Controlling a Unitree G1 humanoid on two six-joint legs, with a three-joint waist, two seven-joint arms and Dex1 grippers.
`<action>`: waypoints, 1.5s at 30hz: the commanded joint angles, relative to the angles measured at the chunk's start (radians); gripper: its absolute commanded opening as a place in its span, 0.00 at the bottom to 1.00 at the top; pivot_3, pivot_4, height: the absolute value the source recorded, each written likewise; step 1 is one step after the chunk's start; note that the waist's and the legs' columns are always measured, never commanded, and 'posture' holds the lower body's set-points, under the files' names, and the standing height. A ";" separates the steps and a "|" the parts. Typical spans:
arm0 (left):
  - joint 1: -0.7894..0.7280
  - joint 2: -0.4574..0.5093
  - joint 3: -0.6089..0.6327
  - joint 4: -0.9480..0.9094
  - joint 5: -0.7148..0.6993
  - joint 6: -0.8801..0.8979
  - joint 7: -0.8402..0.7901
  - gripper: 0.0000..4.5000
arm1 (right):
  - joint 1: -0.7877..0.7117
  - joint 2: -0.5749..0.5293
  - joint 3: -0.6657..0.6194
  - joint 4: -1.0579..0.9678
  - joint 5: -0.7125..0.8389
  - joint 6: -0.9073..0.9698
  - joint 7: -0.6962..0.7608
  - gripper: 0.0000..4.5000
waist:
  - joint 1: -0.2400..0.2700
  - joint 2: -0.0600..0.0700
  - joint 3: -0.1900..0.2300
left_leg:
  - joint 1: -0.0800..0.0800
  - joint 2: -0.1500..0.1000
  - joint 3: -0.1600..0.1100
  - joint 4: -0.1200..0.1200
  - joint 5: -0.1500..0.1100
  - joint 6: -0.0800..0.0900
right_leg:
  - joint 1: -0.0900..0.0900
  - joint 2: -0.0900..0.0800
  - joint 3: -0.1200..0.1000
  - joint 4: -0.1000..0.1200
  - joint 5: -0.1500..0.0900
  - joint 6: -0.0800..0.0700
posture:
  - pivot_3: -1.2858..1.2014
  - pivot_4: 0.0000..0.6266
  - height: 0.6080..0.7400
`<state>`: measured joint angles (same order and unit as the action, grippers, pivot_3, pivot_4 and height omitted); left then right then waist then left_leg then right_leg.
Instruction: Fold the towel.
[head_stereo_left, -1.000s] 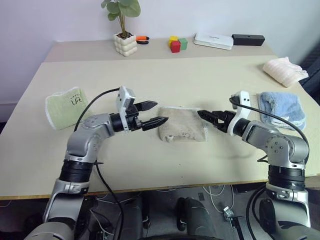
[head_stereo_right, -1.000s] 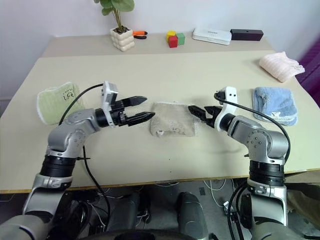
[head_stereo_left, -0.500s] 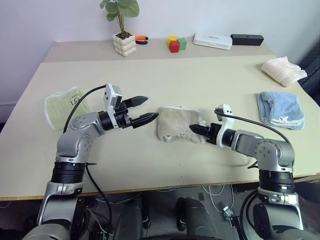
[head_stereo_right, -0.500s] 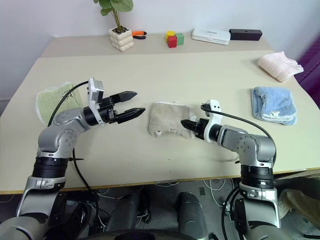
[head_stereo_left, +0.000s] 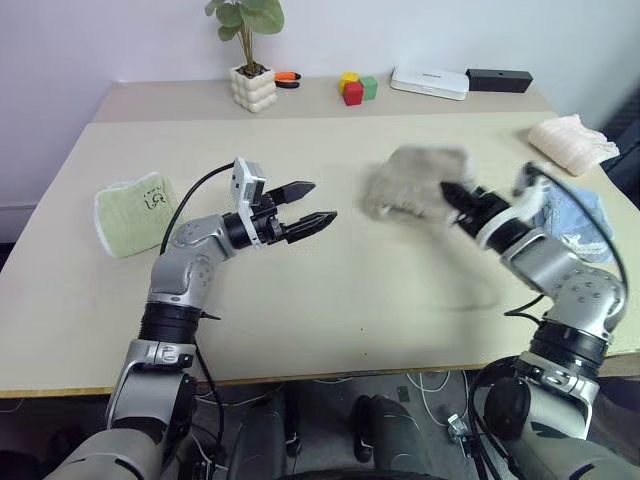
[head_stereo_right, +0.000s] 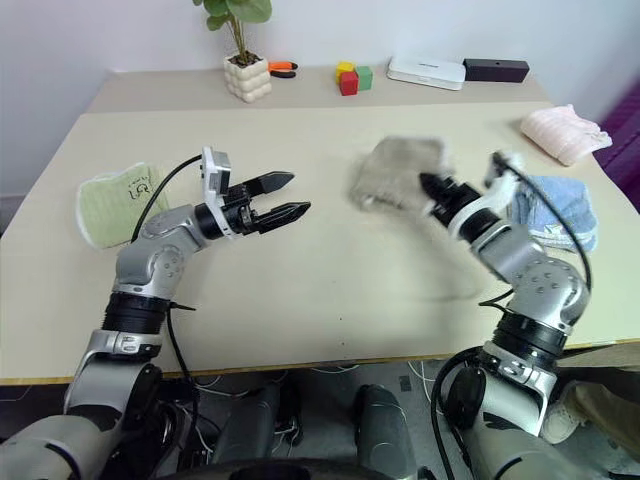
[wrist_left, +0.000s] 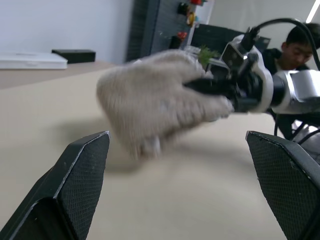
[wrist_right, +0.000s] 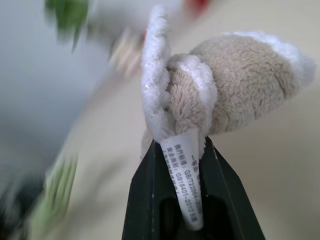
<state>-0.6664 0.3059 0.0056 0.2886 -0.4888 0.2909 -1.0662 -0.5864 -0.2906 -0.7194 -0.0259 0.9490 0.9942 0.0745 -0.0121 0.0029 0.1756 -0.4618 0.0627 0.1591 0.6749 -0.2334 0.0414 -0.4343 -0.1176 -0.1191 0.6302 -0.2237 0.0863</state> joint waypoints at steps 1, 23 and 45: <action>-0.064 -0.018 -0.010 0.072 0.013 -0.062 -0.061 1.00 | -0.056 -0.026 -0.146 -0.053 0.048 -0.182 -0.120 0.02 | 0.001 0.000 0.000 | 0.000 0.000 0.000 0.000 0.000 0.000 | 0.000 0.000 0.000 0.000 0.000 0.000 | 0.52 0.24 1.00; -0.086 -0.091 -0.013 0.118 0.039 -0.083 -0.074 1.00 | -0.113 -0.217 -0.114 0.747 -0.171 -0.674 -0.051 0.02 | -0.005 0.004 0.000 | 0.001 0.000 0.001 -0.001 0.003 -0.004 | 0.000 0.001 0.002 0.000 0.000 0.000 | 0.52 0.24 1.00; -0.121 -0.188 -0.031 0.239 0.076 -0.174 -0.061 1.00 | 0.140 -0.273 0.219 0.375 -0.616 -0.650 -0.240 1.00 | -0.002 0.004 0.000 | 0.001 0.000 0.000 0.001 0.003 -0.005 | 0.002 0.001 0.002 0.000 0.000 0.001 | 0.52 0.24 1.00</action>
<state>-0.7570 0.1223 -0.0256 0.5293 -0.4206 0.1423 -1.1169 -0.4540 -0.5420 -0.5131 0.4040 0.3820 0.3426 -0.1404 -0.0138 0.0070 0.1756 -0.4606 0.0625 0.1595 0.6763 -0.2302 0.0368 -0.4328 -0.1170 -0.1174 0.6304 -0.2238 0.0876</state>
